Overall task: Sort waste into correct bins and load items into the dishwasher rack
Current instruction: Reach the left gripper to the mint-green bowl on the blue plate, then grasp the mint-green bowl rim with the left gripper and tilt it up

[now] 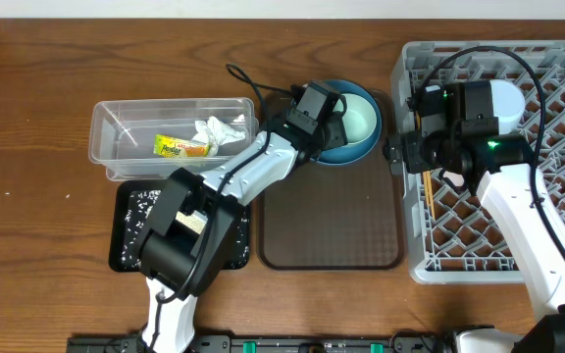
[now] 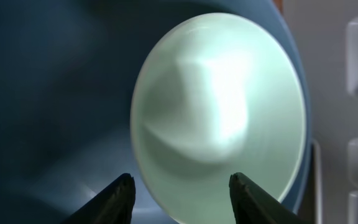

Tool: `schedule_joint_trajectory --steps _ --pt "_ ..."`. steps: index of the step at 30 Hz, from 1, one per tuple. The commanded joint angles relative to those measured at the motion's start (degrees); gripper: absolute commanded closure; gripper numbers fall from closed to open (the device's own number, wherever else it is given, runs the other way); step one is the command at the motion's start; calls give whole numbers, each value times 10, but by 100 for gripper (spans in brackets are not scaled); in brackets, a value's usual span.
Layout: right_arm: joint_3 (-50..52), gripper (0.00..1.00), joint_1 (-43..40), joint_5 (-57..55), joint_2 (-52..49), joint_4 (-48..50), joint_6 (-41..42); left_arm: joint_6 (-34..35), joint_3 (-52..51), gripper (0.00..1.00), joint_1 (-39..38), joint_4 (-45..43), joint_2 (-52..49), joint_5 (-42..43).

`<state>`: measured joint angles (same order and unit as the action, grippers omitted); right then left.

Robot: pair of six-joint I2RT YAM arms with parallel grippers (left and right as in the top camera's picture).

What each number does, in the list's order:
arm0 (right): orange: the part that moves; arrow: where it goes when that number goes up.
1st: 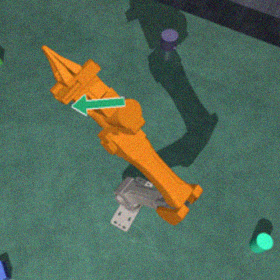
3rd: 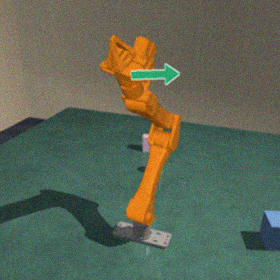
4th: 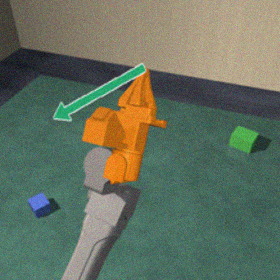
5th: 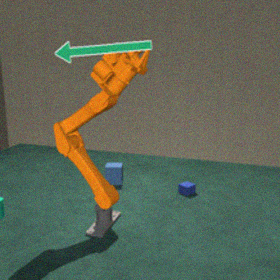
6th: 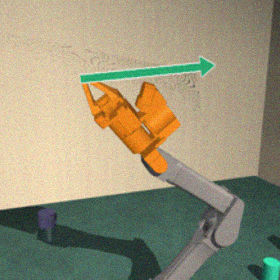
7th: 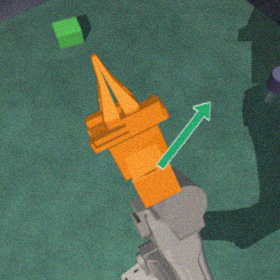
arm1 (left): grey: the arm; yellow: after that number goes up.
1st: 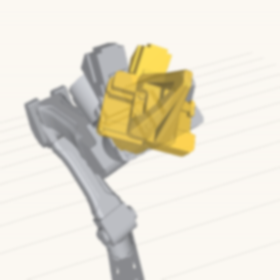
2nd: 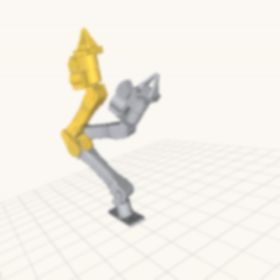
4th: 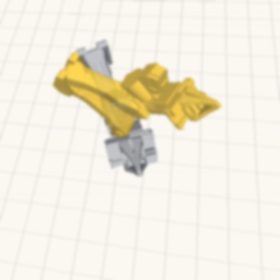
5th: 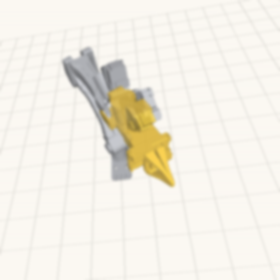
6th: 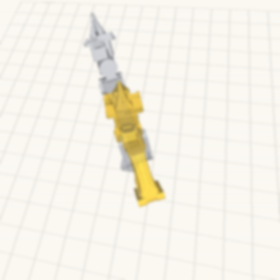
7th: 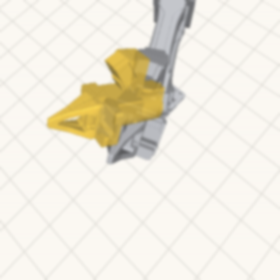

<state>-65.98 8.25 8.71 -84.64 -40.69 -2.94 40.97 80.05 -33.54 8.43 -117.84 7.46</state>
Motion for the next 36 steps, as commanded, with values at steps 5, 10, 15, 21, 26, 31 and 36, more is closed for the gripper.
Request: schedule_joint_trajectory --steps 5,10,15,21,26,31,36 --pt "2 1 -1 -3 0 0 7 3 0 54 0 -2 -11 -26" --pt "2 1 -1 -3 0 0 7 3 0 58 0 7 -15 -26" --pt "2 1 -1 -3 0 0 7 3 0 58 0 10 -22 -35" --pt "2 1 -1 -3 0 -1 7 2 0 61 0 23 -22 -48" --pt "2 1 -1 -3 0 -2 7 2 0 66 1 64 -22 -80" --pt "2 1 -1 -3 0 -2 7 2 0 67 7 89 -22 -94" --pt "2 1 -1 -3 0 -2 7 3 0 67 7 90 -22 -94"
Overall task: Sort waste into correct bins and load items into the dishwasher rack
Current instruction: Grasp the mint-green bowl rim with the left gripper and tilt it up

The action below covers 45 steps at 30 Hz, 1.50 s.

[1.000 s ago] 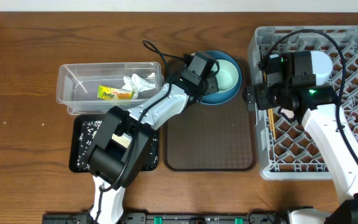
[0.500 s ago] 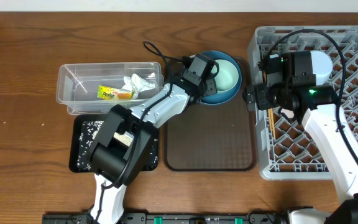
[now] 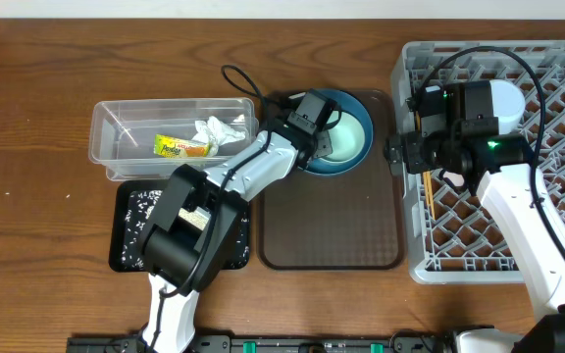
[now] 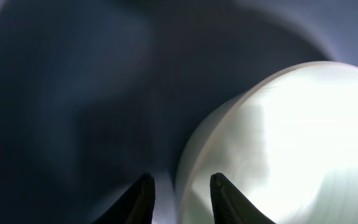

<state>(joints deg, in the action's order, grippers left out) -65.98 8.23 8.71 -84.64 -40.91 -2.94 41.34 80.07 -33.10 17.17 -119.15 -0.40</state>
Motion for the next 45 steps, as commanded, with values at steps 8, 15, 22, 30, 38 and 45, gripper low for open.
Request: schedule_joint_trajectory --steps 8,15,22,30,38,45 --pt "2 1 -1 -3 0 0 7 -2 1 67 3 -1 12 -16" --pt "2 1 0 -3 0 0 7 -3 1 94 3 6 69 -16" --pt "2 1 0 15 0 -1 7 -3 1 94 1 47 130 -3" --pt "2 1 0 64 0 2 7 -3 1 94 -23 152 168 15" --pt "2 3 1 113 0 6 7 -4 1 94 -69 186 170 14" --pt "2 27 1 110 0 9 7 -3 1 94 -87 185 178 36"
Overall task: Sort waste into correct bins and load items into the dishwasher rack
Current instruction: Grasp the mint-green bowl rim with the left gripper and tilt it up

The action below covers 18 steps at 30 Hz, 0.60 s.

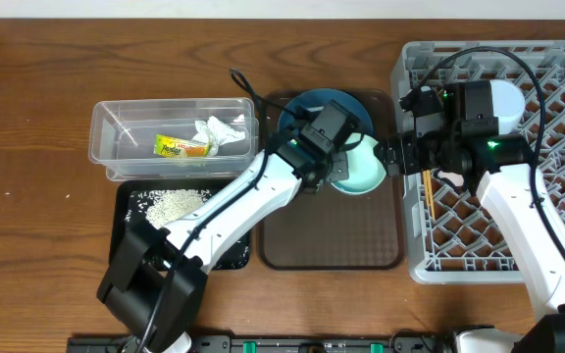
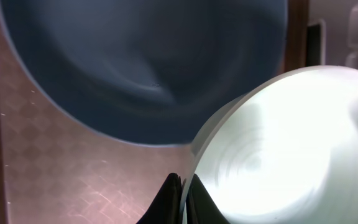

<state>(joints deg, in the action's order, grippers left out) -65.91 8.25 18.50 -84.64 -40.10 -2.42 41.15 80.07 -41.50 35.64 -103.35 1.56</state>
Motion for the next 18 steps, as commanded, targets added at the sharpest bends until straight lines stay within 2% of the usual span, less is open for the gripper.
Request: schedule_joint_trajectory --steps 1,4,6,16,18 --pt "1 31 1 12 0 2 2 -2 1 94 -4 0 23 21" --pt "1 46 1 12 0 3 2 -2 1 94 -4 2 33 25" --pt "1 50 1 13 0 3 2 -1 1 94 -4 2 39 25" --pt "2 55 31 10 0 8 -1 -1 1 94 -4 1 44 43" --pt "2 60 44 -6 0 11 0 -1 1 94 -4 2 44 43"
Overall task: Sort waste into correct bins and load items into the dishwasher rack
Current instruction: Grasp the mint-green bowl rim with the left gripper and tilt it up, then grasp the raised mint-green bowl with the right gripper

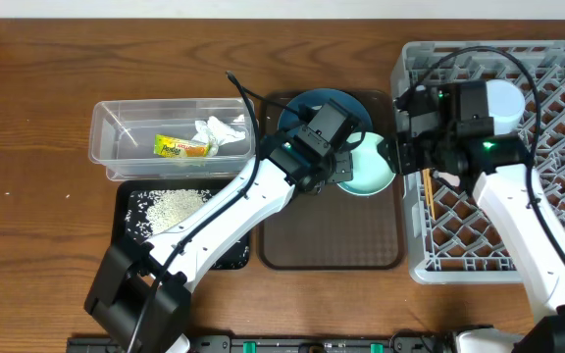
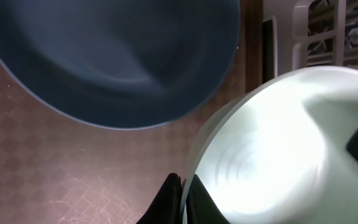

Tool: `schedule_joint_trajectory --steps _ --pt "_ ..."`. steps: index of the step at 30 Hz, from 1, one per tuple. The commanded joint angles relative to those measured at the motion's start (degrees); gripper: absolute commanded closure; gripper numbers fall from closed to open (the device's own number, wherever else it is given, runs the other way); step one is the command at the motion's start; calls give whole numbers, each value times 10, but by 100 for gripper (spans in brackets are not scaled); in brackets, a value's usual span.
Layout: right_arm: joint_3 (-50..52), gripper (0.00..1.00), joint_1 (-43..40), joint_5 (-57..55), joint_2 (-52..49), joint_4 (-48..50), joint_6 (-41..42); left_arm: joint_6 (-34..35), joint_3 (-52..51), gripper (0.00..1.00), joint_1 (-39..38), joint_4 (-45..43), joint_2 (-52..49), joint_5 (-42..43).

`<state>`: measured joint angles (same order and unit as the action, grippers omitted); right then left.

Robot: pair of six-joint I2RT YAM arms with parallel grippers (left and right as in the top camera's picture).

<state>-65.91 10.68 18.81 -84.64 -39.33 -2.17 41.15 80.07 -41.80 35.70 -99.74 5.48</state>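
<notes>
My left gripper (image 2: 182, 182) is shut on the rim of a mint-green bowl (image 2: 278, 149), one finger inside and one outside. It holds the bowl (image 1: 371, 173) tilted over the right edge of the brown tray (image 1: 332, 235). The big blue bowl (image 1: 307, 103) rests on the tray's far end, seen from above in the left wrist view (image 2: 117, 56). My right gripper (image 1: 397, 155) is at the rack's left edge, right beside the mint bowl. A dark finger of it shows over the bowl's inside. The dishwasher rack (image 1: 557, 98) fills the right side.
A clear bin (image 1: 116, 127) at the left holds a yellow wrapper and a crumpled tissue. Below it a black tray (image 1: 126, 257) holds a heap of white grains. Chopsticks (image 1: 427, 201) lie in the rack's left column.
The left gripper has carried the mint bowl a little to the right, toward the rack. The right gripper has come left to the bowl, and one finger now shows over its inside.
First the left gripper hung open above the mint bowl, which sat nested in the blue bowl. Then its jaws straddled the mint bowl's rim. Later it was shut on that rim with the bowl out of the blue one, and now the bowl is beside the right gripper.
</notes>
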Motion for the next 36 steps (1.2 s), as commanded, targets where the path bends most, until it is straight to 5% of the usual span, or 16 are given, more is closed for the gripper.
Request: schedule_joint_trajectory --steps 1,5,10,14,18,20,23,25,36 --pt "2 63 25 -22 0 3 -3 -1 1 94 -1 1 8 3" --pt "2 75 44 -74 -1 2 -3 -1 1 94 -1 1 8 3" --pt "2 79 48 -85 -1 1 -3 -1 1 93 -1 1 8 3" --pt "2 97 48 -85 -1 1 -3 -1 1 94 -1 1 8 3" --pt "2 99 48 -91 -1 1 -3 -1 1 92 -1 1 8 3" --pt "2 99 48 -101 -1 -1 -3 -1 1 86 -1 1 8 3" --pt "2 99 48 -105 -1 -1 -3 -1 1 58 -1 0 9 3" --pt "2 99 48 -105 -1 0 -3 -2 1 48 0 0 10 3" --pt "2 99 48 -193 -1 1 39 -48 1 39 29 -1 124 3"
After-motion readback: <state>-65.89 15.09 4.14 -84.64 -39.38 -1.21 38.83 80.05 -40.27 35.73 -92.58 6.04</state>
